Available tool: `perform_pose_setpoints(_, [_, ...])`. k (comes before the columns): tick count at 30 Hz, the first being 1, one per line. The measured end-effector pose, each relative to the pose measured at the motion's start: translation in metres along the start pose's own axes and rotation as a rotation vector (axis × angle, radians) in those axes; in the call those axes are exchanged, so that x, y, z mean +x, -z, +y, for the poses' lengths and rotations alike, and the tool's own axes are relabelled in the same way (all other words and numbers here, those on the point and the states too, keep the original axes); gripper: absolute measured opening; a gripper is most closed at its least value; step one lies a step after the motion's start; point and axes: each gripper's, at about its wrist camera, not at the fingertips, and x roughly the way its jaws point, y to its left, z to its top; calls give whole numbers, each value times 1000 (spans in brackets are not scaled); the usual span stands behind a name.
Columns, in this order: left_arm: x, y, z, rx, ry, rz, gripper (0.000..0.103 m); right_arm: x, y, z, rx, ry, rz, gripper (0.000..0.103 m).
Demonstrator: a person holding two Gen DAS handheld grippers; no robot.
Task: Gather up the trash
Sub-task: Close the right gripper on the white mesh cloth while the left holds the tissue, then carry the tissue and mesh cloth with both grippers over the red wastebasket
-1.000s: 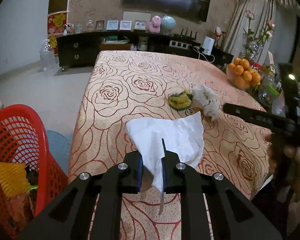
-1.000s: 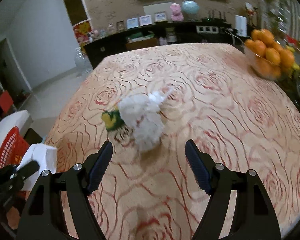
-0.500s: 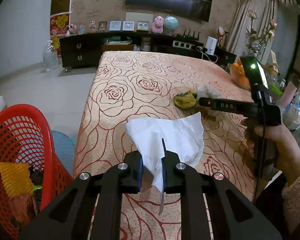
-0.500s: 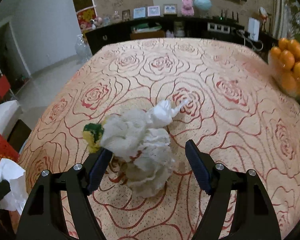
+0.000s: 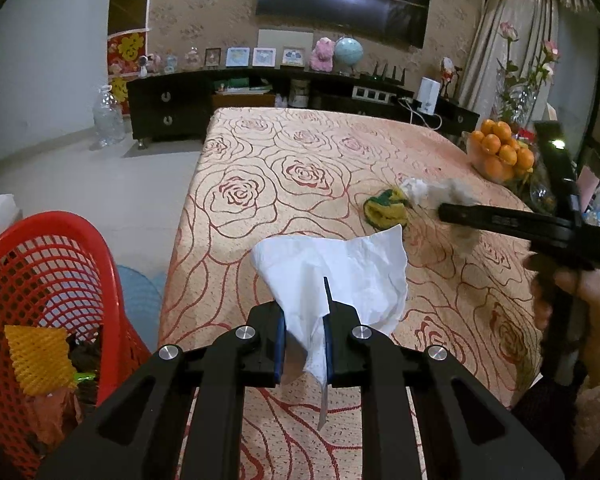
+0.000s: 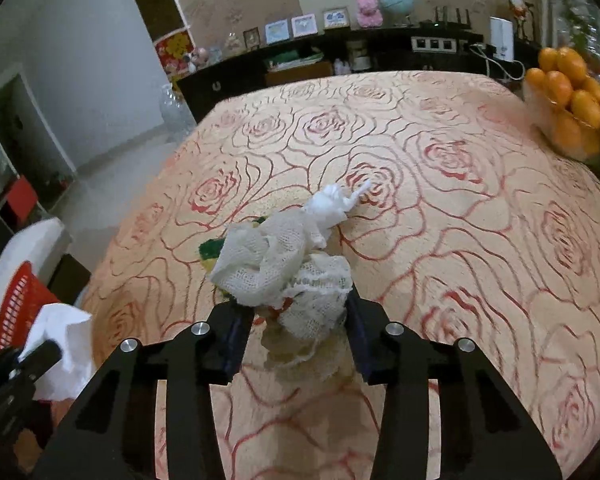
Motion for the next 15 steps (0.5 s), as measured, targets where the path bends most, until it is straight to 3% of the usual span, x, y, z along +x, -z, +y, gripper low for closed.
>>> perform_pose_setpoints(5, [-6, -2, 1, -5, 1, -16, 13, -34, 13, 0, 0, 26, -55, 41])
perform_pose_setpoints(15, [-25, -10, 5, -31, 3, -56, 13, -62, 38, 6, 28, 53, -95, 41])
